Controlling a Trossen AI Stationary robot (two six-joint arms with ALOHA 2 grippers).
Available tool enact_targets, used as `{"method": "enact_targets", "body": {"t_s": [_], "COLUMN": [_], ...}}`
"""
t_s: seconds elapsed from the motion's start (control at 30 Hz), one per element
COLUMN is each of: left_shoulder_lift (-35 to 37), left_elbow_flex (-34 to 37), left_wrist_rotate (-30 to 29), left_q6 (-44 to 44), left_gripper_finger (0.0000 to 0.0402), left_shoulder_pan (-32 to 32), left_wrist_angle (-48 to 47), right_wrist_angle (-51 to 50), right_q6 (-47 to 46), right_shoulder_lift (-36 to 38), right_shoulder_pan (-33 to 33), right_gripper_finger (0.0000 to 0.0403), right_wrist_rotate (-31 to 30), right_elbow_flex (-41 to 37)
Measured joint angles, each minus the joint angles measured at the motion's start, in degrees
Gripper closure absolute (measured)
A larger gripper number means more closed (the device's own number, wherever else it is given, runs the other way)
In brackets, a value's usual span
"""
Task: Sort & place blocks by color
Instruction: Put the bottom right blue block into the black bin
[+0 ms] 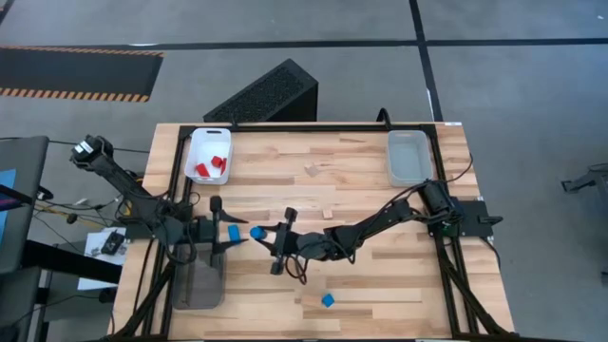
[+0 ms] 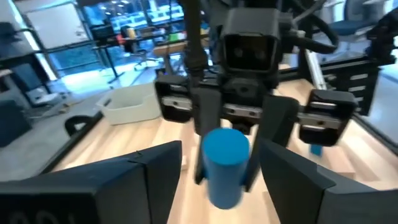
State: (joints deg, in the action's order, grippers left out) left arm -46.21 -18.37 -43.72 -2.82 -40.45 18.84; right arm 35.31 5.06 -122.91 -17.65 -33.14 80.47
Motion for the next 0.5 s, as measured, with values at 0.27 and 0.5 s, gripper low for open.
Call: {"method": "enact_targets", "body": {"t_s": [0.27,0.5], "left_shoulder_lift": [-4.68,-8.79], "left_elbow_flex": [0.04,0.04], "left_wrist_rotate": [3.41,5.01], "left_q6": [0.25,-3.35], "left_gripper_finger": [0.0148,0.0145], "left_shoulder_pan": [3.03,4.13], "left_wrist_angle": [2.67,9.30], "right_wrist_angle": [0.55,0.68], "right_q6": [3.55,4.11], "right_shoulder_lift": [-0.02,-0.02], "right_shoulder_pan": [-0.29,-0.28], "right_gripper_finger": [0.0264,0.0264], "right_wrist_rotate": [0.10,0.11], "right_elbow_flex": [-0.01,-0.01]}}
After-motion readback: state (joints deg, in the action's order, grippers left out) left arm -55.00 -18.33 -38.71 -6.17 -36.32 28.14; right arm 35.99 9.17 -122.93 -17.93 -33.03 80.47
